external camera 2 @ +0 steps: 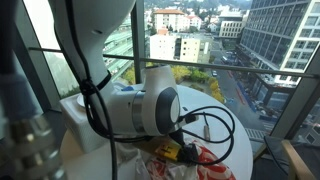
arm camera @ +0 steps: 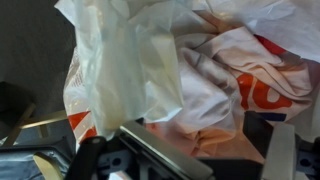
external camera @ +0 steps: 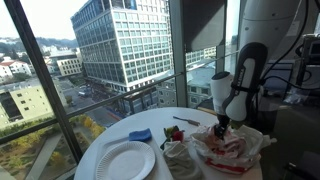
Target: Put the towel on the table
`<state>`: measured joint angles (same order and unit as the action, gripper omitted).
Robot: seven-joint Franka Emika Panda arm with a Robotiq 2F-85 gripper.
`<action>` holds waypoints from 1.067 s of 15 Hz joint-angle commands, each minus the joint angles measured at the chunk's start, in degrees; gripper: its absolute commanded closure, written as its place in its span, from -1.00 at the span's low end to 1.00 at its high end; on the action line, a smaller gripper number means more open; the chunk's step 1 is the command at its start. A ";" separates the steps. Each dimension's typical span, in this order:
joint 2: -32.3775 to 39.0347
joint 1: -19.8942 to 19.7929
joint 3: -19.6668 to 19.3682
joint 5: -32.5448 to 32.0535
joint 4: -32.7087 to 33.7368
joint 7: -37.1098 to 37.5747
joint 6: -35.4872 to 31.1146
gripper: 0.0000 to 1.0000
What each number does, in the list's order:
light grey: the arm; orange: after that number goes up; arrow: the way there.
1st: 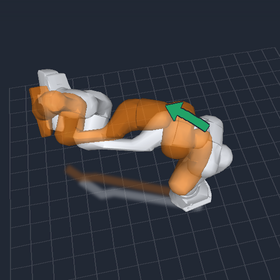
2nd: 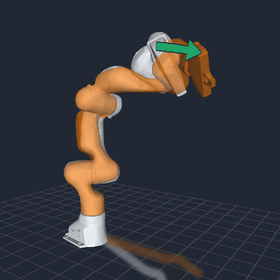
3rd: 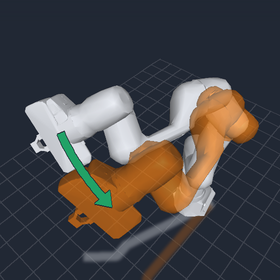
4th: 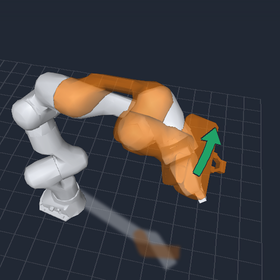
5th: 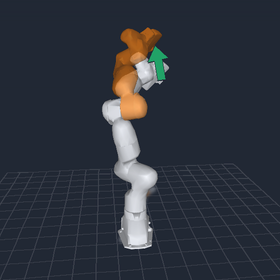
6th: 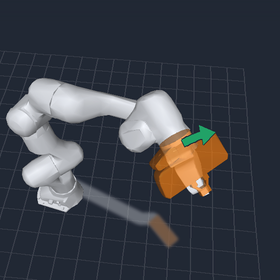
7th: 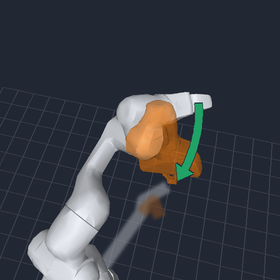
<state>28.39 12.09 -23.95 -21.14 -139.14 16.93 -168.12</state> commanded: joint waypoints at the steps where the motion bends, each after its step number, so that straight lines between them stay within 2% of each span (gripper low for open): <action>1: -0.53 -1.25 3.10 6.81 -0.34 1.11 0.47 -1.00; 5: -1.81 1.68 2.28 8.78 -2.30 2.26 -0.85 -1.00; 11: 5.23 4.10 1.81 9.07 1.34 4.57 -2.45 -1.00; 14: 9.16 8.00 -1.36 8.91 4.65 6.29 -4.48 -1.00; 16: 12.00 12.04 -5.42 8.18 6.44 6.80 -5.94 -1.00</action>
<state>35.47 18.22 -23.85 -13.22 -136.11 22.23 -171.18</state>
